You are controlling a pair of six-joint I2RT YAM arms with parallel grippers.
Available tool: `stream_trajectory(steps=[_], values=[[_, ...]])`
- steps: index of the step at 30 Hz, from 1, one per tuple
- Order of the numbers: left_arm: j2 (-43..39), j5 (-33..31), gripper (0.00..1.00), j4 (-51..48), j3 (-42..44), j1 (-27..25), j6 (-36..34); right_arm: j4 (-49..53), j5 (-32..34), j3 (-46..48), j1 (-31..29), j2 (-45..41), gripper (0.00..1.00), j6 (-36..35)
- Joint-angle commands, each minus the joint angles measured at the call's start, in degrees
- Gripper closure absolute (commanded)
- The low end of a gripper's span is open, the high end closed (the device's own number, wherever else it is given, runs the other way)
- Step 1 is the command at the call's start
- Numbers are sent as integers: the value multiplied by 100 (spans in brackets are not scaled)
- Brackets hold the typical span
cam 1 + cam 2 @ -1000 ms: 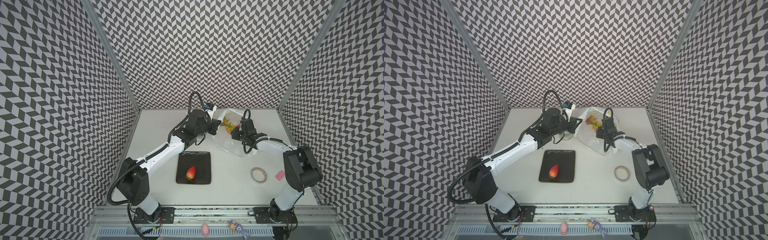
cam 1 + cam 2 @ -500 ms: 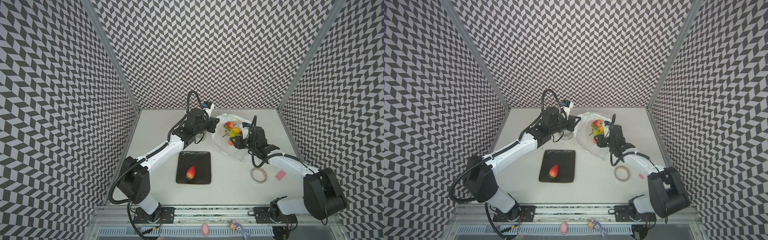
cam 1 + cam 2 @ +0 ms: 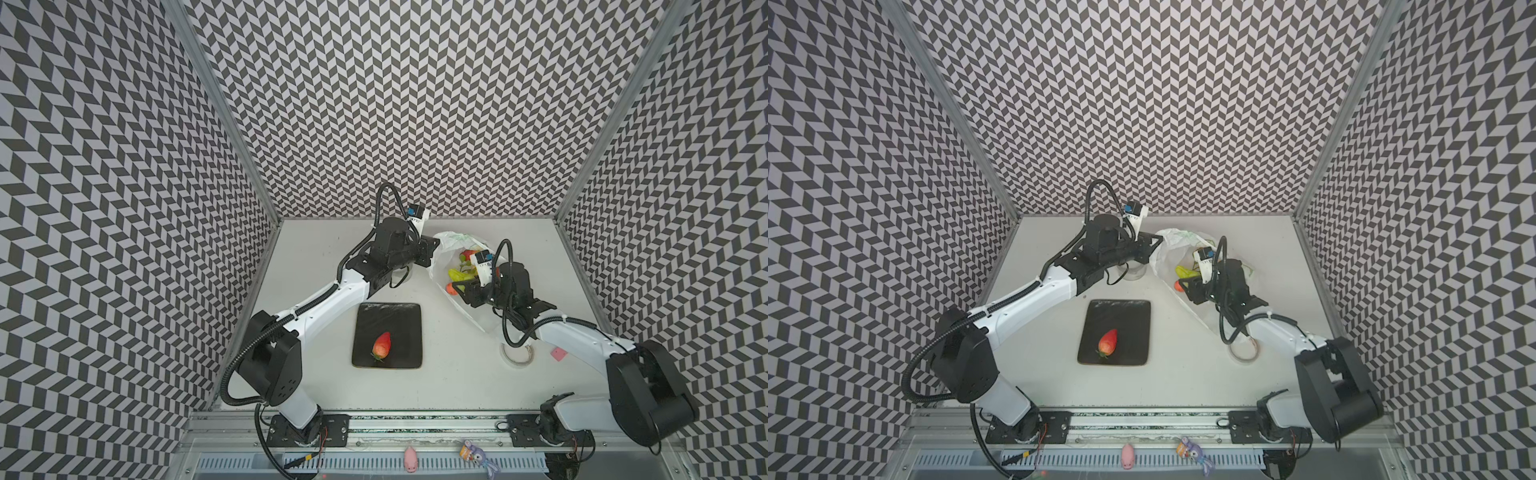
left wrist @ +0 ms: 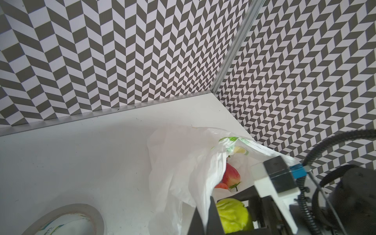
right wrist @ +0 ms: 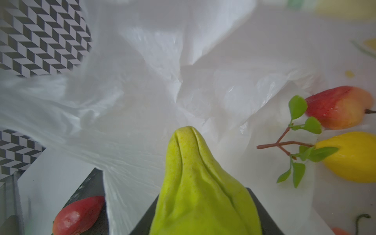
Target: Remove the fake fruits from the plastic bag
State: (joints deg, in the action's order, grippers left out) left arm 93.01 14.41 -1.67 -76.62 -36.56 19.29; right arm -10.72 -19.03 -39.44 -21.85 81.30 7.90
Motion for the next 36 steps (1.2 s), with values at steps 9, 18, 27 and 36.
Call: stream_trajectory(steps=[9,18,27,36], values=[[-48,-80,100,-6,225,3,-71,28,978,-447,-83,1192,57,506],[-253,-184,100,-68,515,-4,-249,584,1343,-613,-83,1207,28,275],[-256,-210,100,-111,446,8,-313,1142,1429,-617,-83,1004,23,-62],[-220,-210,100,-97,367,8,-286,1981,1287,-892,-214,1031,23,570]])
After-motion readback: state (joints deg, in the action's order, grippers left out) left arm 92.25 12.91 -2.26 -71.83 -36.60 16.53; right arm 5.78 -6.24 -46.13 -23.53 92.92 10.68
